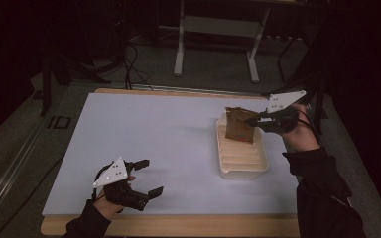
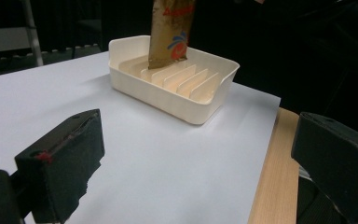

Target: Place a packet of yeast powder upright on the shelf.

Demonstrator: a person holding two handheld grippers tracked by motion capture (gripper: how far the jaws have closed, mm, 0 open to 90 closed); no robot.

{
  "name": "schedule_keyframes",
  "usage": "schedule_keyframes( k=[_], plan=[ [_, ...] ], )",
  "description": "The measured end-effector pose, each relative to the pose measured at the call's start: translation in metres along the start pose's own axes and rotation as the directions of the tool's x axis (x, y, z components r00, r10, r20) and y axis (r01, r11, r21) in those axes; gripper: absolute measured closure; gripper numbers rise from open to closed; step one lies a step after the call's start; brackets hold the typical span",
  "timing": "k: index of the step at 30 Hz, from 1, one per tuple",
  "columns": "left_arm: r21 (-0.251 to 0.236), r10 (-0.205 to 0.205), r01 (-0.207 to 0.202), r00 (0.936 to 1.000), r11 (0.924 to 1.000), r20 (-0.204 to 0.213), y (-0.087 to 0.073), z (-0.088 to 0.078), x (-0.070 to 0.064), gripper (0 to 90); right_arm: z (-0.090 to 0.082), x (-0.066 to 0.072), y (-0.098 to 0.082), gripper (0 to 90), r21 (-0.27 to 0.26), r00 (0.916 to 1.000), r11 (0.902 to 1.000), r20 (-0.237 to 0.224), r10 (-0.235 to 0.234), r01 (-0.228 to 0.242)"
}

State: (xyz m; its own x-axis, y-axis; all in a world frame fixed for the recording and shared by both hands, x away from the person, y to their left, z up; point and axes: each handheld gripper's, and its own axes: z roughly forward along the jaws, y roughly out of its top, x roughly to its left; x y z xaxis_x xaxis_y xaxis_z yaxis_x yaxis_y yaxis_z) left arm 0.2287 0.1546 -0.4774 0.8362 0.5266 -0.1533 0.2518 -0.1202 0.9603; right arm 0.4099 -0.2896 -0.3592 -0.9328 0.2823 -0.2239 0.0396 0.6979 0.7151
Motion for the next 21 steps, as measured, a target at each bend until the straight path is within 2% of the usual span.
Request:
schedule_keyframes(
  k=[8, 10, 15, 21],
  plan=[
    [-0.002, -0.016, 0.016, 0.9999, 0.9999, 0.002, -0.002, -0.001, 0.001, 3.4, 0.017, -0.004, 0.001, 77.6, 0.020, 1.0000, 0.9998, -0.008, -0.003, 0.003],
    [-0.010, -0.020, 0.020, 0.9998, 0.9997, -0.008, -0.002, -0.002, 0.002, 3.4, 0.023, -0.006, 0.003, 77.7, -0.001, 0.9998, 1.0000, -0.019, -0.005, 0.005],
    [-0.022, -0.031, 0.031, 0.9994, 0.9993, -0.017, -0.003, -0.005, 0.004, 3.4, 0.034, -0.006, 0.001, 77.7, -0.024, 0.9989, 0.9995, -0.042, 0.021, -0.022],
    [-0.020, -0.034, 0.034, 0.9993, 0.9992, -0.015, -0.004, -0.005, 0.004, 3.4, 0.044, -0.004, -0.015, 77.8, -0.039, 0.9968, 0.9974, -0.055, 0.058, -0.060]
  ],
)
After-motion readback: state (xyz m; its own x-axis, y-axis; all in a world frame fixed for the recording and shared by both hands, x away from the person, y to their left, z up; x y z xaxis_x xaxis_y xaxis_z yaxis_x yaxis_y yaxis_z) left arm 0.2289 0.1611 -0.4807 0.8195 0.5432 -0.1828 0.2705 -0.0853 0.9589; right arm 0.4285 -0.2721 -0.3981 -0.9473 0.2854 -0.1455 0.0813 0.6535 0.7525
